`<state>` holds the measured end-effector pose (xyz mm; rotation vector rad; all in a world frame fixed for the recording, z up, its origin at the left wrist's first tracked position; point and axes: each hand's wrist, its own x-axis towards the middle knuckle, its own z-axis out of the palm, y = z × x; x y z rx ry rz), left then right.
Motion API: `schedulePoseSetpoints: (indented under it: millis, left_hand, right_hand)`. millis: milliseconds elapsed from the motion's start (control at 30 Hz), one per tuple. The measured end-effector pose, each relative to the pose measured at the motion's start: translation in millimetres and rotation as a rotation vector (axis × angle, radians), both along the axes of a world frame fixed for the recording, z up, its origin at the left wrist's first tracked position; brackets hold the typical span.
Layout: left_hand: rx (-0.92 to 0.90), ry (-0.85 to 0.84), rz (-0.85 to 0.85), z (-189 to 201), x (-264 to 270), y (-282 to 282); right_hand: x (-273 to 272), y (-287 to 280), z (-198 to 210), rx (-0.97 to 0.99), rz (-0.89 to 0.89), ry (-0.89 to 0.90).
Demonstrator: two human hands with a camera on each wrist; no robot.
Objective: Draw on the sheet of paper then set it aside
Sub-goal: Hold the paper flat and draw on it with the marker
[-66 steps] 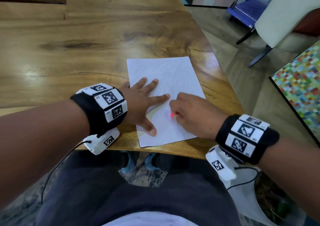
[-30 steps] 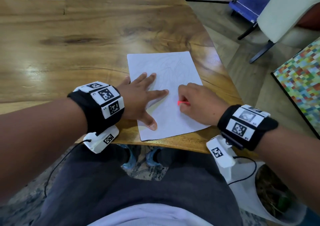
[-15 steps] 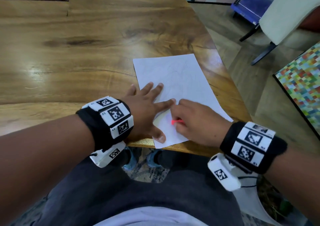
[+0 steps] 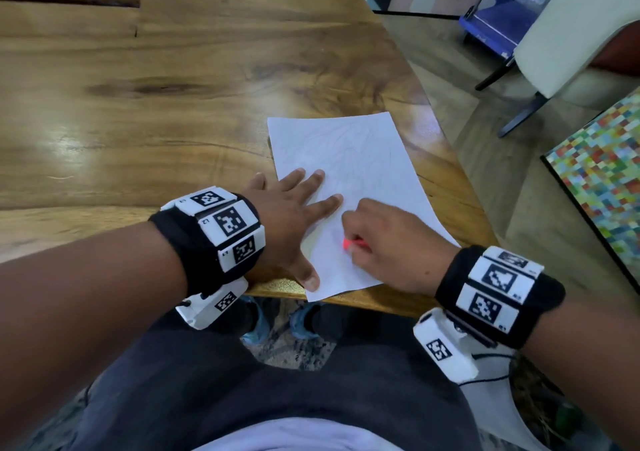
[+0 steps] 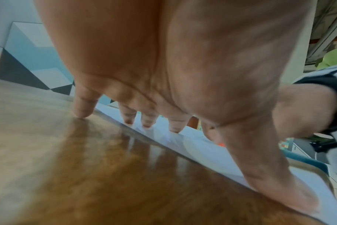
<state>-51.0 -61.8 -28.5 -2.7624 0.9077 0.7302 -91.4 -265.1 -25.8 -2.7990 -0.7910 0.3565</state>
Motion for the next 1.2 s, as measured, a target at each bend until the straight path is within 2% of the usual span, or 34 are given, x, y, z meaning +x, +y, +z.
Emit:
schedulePoseSetpoints:
  millis: [100, 233, 300, 367, 567, 633, 800, 867, 1033, 1100, 1200]
  left_hand:
    - [0.010, 0.014, 0.009, 1, 0, -2]
    - [0.033, 0.018, 0.013, 3, 1, -4]
    - [0.041, 0.012, 0.018, 3, 2, -4]
    - [0.050, 0.015, 0.024, 3, 2, -4]
    - [0.063, 0.029, 0.018, 2, 4, -4]
    - [0.064, 0.033, 0.016, 2, 4, -4]
    - [0.053, 0.023, 0.021, 2, 3, -2]
    - [0.054, 0.035, 0.025, 2, 3, -3]
    - [0.065, 0.051, 0.021, 3, 4, -4]
    - [0.068, 0.045, 0.020, 3, 4, -4]
    - [0.068, 0.036, 0.018, 4, 3, -3]
  right_hand:
    - [-5, 5, 1, -0.027, 0.072, 0.024]
    - [28, -11, 6, -0.036, -0.183, -0.007]
    - [38, -16, 6, -0.046, -0.256, -0.031]
    - [34, -12, 6, -0.040, -0.225, -0.022]
    - [-12, 18, 4, -0.003, 0.112, 0.054]
    - [-3, 16, 6, -0.007, 0.075, 0.075]
    - [37, -5, 9, -0.028, -0.205, -0.009]
    - [32, -3, 8, -0.024, -0.157, -0.009]
    - [-3, 13, 4, 0.026, 0.150, 0.063]
    - [2, 11, 5, 0.003, 0.140, 0.049]
    - [26, -1, 8, -0.015, -0.071, 0.008]
